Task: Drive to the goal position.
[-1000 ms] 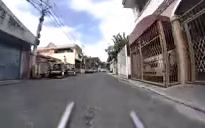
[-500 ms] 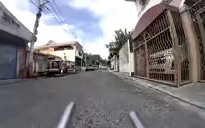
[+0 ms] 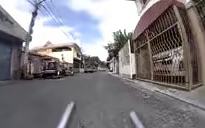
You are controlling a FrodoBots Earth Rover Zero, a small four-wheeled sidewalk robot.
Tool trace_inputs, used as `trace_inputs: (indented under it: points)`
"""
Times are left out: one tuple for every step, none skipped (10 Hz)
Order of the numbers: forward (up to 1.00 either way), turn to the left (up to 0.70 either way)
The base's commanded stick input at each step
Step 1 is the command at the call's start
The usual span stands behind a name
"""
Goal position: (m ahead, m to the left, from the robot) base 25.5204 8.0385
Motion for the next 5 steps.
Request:
trace_inputs:
  points:
    - [1.0,0.0]
    - [1.0,0.0]
    - [1.0,0.0]
    - [1.0,0.0]
    - [1.0,0.0]
